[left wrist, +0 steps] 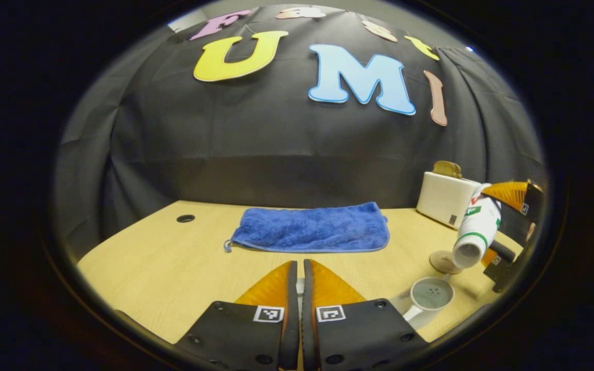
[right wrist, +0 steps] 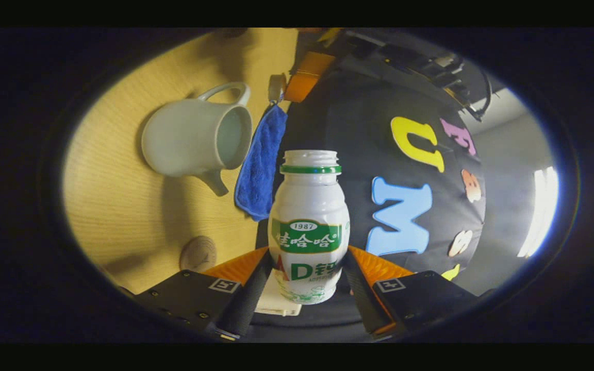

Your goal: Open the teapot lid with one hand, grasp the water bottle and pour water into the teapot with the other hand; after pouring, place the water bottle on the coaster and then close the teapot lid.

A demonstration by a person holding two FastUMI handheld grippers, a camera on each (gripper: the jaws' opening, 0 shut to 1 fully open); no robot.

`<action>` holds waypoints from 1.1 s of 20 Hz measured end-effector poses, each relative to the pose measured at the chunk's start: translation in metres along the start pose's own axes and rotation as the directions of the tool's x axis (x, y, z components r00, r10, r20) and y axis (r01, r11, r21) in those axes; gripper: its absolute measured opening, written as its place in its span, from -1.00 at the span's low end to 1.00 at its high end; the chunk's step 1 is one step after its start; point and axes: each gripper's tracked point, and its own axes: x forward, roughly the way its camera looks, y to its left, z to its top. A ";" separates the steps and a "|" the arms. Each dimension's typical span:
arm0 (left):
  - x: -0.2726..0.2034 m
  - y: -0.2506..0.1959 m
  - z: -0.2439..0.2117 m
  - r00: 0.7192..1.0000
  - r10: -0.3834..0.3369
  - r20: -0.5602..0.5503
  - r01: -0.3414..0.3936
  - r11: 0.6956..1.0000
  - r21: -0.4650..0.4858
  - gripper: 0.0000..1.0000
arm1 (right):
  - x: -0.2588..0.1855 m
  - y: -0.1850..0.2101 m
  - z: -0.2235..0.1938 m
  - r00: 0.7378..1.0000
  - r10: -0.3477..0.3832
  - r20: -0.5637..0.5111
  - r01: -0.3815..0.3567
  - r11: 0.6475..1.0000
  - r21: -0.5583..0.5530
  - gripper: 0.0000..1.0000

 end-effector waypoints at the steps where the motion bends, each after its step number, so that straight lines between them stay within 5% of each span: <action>1: -0.001 -0.001 0.001 1.000 -0.005 0.002 0.005 1.000 -0.004 -0.83 | -0.003 0.001 0.001 1.000 0.003 -0.013 -0.002 0.997 0.073 0.60; 4: 0.001 -0.006 0.003 1.000 -0.024 0.010 0.025 1.000 -0.016 -0.82 | -0.005 0.003 0.003 0.999 0.011 -0.051 0.005 0.951 0.308 0.60; 8: 0.001 -0.014 0.007 0.998 -0.063 0.029 0.064 0.997 -0.036 -0.74 | -0.006 0.003 0.004 0.994 0.004 -0.107 0.058 0.816 0.576 0.60; 15: -0.005 -0.031 0.015 0.991 -0.114 0.065 0.117 0.992 -0.041 -0.82 | -0.012 0.000 -0.020 0.982 -0.024 -0.189 0.165 0.604 0.780 0.60; 22: -0.019 -0.061 0.034 0.970 -0.197 0.139 0.201 0.979 -0.016 -0.82 | -0.019 0.008 -0.038 0.981 0.035 -0.193 0.158 0.439 0.884 0.60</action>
